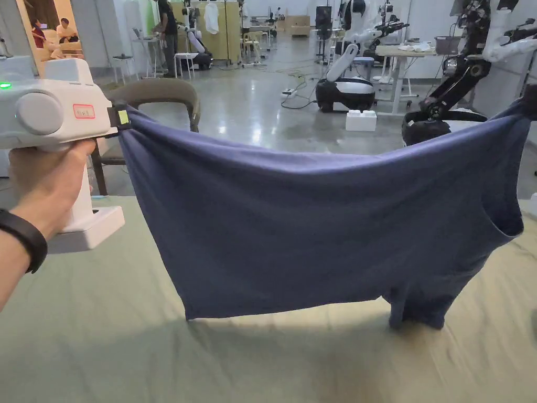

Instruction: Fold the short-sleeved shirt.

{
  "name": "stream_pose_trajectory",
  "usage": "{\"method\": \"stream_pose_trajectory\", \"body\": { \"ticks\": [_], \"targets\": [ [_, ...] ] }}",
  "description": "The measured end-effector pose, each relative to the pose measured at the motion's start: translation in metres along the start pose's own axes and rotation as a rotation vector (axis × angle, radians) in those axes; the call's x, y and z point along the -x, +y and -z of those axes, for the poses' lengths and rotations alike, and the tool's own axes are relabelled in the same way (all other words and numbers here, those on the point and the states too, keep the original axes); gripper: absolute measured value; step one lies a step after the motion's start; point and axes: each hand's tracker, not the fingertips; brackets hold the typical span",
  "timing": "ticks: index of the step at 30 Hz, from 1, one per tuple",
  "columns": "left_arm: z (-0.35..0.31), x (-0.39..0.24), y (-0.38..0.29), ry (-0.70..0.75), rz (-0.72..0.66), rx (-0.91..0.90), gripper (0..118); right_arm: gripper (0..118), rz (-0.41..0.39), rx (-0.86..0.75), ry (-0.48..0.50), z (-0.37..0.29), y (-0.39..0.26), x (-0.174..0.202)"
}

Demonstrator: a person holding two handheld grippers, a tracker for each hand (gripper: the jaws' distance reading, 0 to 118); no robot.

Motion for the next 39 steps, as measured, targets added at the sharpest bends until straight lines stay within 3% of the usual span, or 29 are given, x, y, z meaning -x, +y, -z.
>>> {"method": "stream_pose_trajectory", "body": {
  "ticks": [10, 13, 19, 25, 36, 39],
  "targets": [
    [-0.105, 0.014, -0.139, -0.131, -0.037, 0.125, 0, 4, 0.020, 0.084, 0.081, -0.094, -0.130, -0.045],
    [-0.152, 0.020, -0.182, -0.155, -0.074, 0.177, 0, 4, 0.032, 0.129, 0.071, -0.133, -0.176, -0.061],
    [-0.235, 0.033, -0.264, -0.154, -0.154, 0.268, 0, 4, 0.131, 0.221, 0.053, -0.212, -0.270, -0.084],
    [-0.292, 0.052, -0.332, -0.158, -0.172, 0.374, 0, 4, 0.159, 0.348, 0.005, -0.280, -0.346, -0.092],
    [-0.336, 0.075, -0.389, -0.099, -0.332, 0.483, 0, 4, 0.211, 0.512, -0.046, -0.325, -0.406, -0.104],
    [-0.336, 0.079, -0.392, -0.090, -0.319, 0.497, 0, 4, 0.206, 0.535, -0.052, -0.328, -0.412, -0.109]
  ]
}}
